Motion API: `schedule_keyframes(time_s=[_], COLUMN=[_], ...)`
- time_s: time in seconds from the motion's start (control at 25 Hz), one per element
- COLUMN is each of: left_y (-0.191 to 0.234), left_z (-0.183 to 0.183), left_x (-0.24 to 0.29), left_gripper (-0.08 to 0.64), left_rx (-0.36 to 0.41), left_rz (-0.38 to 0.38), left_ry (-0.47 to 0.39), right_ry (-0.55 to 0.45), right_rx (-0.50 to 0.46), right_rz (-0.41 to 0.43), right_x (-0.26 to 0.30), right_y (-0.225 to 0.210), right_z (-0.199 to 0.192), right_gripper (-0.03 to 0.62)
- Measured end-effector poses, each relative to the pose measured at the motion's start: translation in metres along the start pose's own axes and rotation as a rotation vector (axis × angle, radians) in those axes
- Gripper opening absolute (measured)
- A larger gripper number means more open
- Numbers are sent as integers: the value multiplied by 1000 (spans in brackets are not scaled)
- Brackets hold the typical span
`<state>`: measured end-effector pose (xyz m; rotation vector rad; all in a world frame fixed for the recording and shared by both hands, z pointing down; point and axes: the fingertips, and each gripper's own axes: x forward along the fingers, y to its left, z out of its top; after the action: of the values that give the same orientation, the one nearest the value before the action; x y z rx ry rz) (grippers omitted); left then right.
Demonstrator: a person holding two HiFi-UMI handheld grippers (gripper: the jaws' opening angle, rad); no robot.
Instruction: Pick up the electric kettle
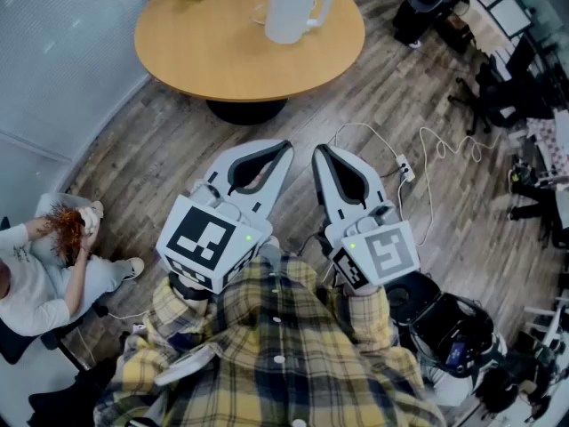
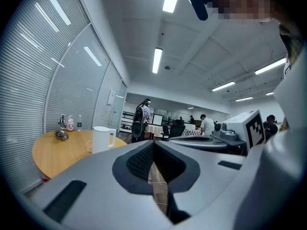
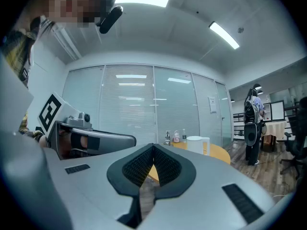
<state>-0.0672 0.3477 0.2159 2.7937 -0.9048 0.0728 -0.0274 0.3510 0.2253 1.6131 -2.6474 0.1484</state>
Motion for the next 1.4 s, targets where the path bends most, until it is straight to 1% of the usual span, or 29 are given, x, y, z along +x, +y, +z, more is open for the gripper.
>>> schedule_keyframes(time_s=[0.32, 0.64, 0.76, 0.88, 1.16, 1.4], left_y=[0, -12, -16, -20, -36, -25], left_z=[-2, -4, -4, -1, 0, 0], left_x=[-2, 5, 7, 12, 24, 33], left_gripper=[3, 3, 3, 3, 3, 2], left_rx=[7, 11, 7, 5, 28, 23], left_rz=[-9, -12, 1, 31, 34, 57], left_ry=[13, 20, 19, 20, -10, -13], right_ry=[-6, -6, -11, -13, -3, 10], right_rx=[-2, 7, 11, 9, 9, 25], right_rz=[-17, -34, -28, -21, -5, 2], right_x=[-2, -15, -21, -28, -45, -37], right_y=[2, -12, -15, -19, -31, -43], right_z=[0, -2, -3, -4, -11, -18], right_gripper=[32, 32, 32, 32, 32, 32])
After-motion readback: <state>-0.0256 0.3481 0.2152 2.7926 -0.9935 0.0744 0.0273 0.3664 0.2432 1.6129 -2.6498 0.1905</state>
